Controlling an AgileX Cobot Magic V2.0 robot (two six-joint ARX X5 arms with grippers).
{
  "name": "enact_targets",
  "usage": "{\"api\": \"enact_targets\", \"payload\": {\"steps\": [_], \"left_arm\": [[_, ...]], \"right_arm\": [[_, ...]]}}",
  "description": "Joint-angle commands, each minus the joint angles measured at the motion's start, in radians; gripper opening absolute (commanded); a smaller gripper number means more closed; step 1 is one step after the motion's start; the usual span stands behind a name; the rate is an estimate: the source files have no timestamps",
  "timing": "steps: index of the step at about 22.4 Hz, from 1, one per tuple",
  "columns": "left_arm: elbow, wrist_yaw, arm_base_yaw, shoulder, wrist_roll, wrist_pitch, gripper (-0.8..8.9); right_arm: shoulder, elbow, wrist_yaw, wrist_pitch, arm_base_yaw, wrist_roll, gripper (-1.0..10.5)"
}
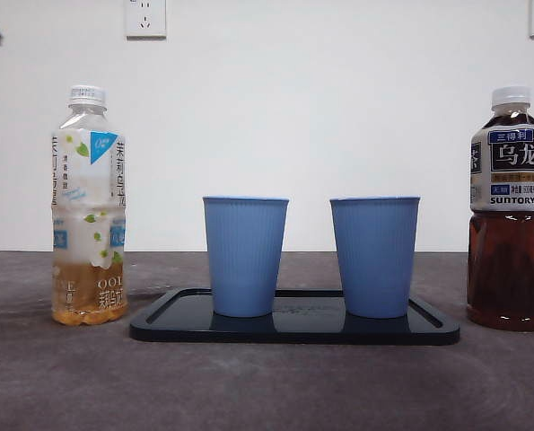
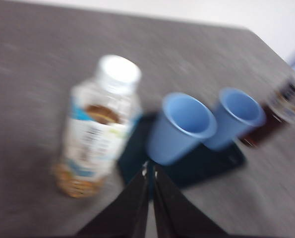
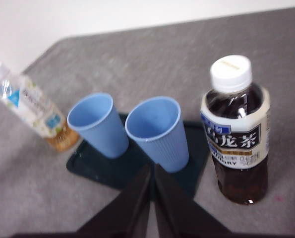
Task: Pour the drink into the cup
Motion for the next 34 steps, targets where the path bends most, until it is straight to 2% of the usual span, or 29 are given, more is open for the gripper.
{"api": "enact_targets", "payload": {"steps": [1,4,9,10,12,14,16,18,24,28,30,34], "left_arm": [[0.018,0.097,-0.003,0.042,0.080,0.003,0.16],[0.018,0.103,-0.002,0.069,0.107,0.003,0.19],[0.018,0.103,-0.002,0.095,0.117,0.005,0.30],[0.018,0.103,-0.002,0.100,0.117,0.006,0.30],[0.018,0.103,-0.002,0.101,0.130,0.010,0.56],[0.018,0.103,-0.002,0.101,0.130,0.016,2.40],[0.018,0.103,-0.002,0.101,0.127,0.024,4.47],[0.018,0.103,-0.002,0.101,0.126,0.026,5.02],[0.018,0.103,-0.003,0.101,0.079,0.026,5.00],[0.018,0.104,-0.003,0.101,0.077,0.026,5.00],[0.018,0.103,-0.003,0.101,0.077,0.026,4.99],[0.018,0.103,-0.003,0.101,0.068,0.026,4.99]], "right_arm": [[0.036,0.038,-0.006,-0.037,0.002,-0.112,0.1],[0.043,0.040,-0.006,-0.042,0.004,-0.140,0.1],[0.042,0.040,0.006,-0.034,0.005,-0.145,0.1],[0.043,0.040,0.006,-0.031,0.005,-0.145,0.5],[0.043,0.040,0.006,-0.024,0.005,-0.144,2.0],[0.043,0.040,0.004,-0.013,0.005,-0.139,3.7],[0.043,0.040,0.003,-0.011,0.005,-0.124,4.6],[0.043,0.040,0.003,-0.011,0.005,-0.107,5.0],[0.052,0.039,0.005,-0.006,0.005,-0.076,5.0],[0.097,0.004,0.029,0.058,0.012,-0.020,5.0],[0.112,-0.058,0.077,0.169,0.040,0.013,5.0],[0.121,-0.175,0.270,0.367,0.126,0.027,5.0]]}}
